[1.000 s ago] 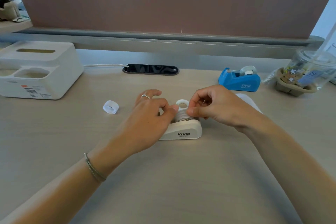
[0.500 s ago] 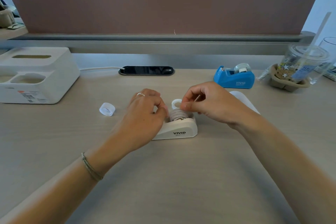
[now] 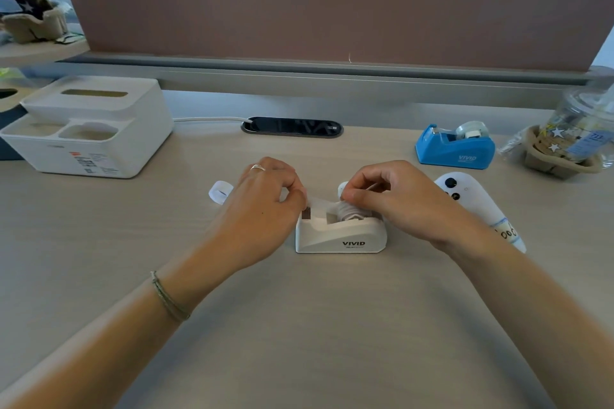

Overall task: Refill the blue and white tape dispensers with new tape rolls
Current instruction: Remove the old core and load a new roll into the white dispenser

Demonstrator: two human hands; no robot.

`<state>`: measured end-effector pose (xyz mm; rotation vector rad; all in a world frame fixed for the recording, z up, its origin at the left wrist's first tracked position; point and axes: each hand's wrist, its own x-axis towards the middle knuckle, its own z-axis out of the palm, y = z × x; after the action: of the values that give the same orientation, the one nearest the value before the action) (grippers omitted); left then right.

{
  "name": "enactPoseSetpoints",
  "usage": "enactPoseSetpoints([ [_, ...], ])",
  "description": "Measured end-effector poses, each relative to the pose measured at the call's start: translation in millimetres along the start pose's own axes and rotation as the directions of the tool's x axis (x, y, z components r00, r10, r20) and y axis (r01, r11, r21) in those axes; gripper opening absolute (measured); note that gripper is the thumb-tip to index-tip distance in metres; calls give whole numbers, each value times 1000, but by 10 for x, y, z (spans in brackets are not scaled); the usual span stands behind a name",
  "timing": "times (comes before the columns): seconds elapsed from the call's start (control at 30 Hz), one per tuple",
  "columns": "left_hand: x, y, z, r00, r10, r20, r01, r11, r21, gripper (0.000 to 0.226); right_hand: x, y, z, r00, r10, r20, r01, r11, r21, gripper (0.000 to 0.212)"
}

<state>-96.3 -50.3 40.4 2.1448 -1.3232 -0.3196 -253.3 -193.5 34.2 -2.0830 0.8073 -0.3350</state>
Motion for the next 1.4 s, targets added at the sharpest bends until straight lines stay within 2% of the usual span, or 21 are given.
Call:
enactPoseSetpoints([
  [0.63,-45,-224,-6,999,-45,22,45,999,-17,26,2,-7,46,1000,6,0,-6,1000,15,15],
  [0.77,-73,-296,113,999,-3,51,4,1000,-4,23,8,4,44,1000,0,8,-1,1000,26,16],
  [0.93,-107,-360,249,996,84,-4,-84,995,50,26,11,11,36,1000,-12,13,12,1000,29,16],
  [1.03,-95,-401,233,998,63,8,-64,995,72,17,10,16,31,1000,-3,19,3,999,32,16],
  [1.1,-80,-408,171,999,49,-25,-48,999,25,9,6,15,26,1000,2,27,-3,999,38,17],
  [1.17,-61,-392,92,998,36,-44,-41,992,-118,14,4,6,26,999,8,34,-9,999,38,17],
  [1.27,-29,-365,33,994,19,103,24,918,-397,27,4,-3,24,999,18,40,-19,999,41,17],
  [1.4,-30,-387,154,978,18,209,63,924,-377,36,-3,0,23,999,-1,33,-1,999,44,17],
])
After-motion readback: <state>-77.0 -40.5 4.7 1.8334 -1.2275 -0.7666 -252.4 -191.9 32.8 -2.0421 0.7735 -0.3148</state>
